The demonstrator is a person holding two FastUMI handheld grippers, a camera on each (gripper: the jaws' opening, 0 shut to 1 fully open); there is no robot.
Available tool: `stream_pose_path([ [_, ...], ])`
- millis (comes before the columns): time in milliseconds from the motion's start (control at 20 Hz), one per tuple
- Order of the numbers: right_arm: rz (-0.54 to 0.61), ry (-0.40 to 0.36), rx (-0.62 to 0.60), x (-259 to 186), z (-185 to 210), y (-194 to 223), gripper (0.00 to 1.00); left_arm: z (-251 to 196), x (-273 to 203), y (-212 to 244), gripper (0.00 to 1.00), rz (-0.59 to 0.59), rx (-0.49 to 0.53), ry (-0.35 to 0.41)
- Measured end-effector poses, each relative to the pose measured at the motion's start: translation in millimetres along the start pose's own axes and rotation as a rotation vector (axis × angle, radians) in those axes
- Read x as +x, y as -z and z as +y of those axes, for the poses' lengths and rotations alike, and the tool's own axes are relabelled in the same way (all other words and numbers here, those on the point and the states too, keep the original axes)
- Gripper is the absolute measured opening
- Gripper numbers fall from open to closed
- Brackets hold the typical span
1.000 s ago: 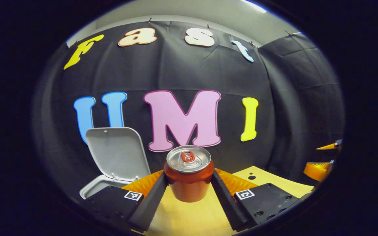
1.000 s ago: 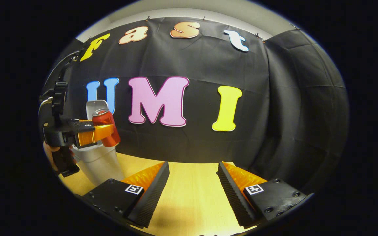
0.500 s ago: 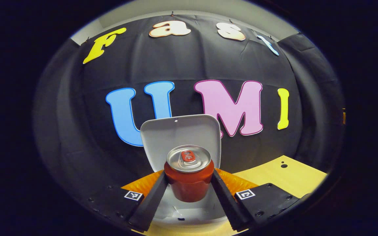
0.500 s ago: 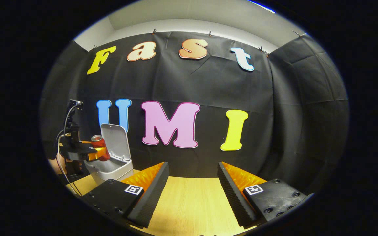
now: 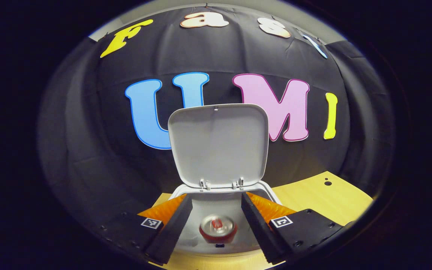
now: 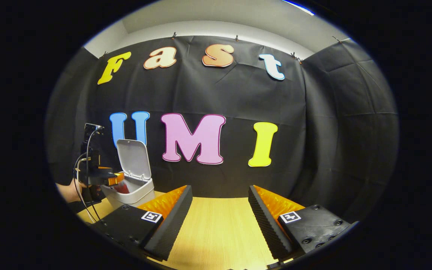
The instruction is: Press the lid of the desktop garbage bin to open it, pick up the crumpled paper on the desktop and throw it into the bin, then pick up the pop can on the desktop and drop it into the bin, and finally close the garbage bin lid.
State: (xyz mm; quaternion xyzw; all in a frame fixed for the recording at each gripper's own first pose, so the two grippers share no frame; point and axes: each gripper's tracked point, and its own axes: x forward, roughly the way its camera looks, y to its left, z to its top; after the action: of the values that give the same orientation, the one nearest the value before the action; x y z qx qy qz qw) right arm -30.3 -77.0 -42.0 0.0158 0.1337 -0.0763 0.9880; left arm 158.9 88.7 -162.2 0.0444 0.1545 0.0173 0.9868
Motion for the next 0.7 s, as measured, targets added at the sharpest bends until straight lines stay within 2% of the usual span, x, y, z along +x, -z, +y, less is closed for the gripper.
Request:
stream_pose_path([
  [150,-0.014,-0.007,-0.002,5,1,-7,0.98,10,-3,-21,0.94,-0.038,-0.021,-0.033],
  [550,-0.094,-0.082,-0.026,28,17,-42,0.98,28,-2,-102,0.93,-0.171,-0.105,-0.078],
  [700,-0.111,-0.105,-0.019,15,20,-56,0.98,36,10,-131,0.94,-0.208,-0.077,-0.097],
])
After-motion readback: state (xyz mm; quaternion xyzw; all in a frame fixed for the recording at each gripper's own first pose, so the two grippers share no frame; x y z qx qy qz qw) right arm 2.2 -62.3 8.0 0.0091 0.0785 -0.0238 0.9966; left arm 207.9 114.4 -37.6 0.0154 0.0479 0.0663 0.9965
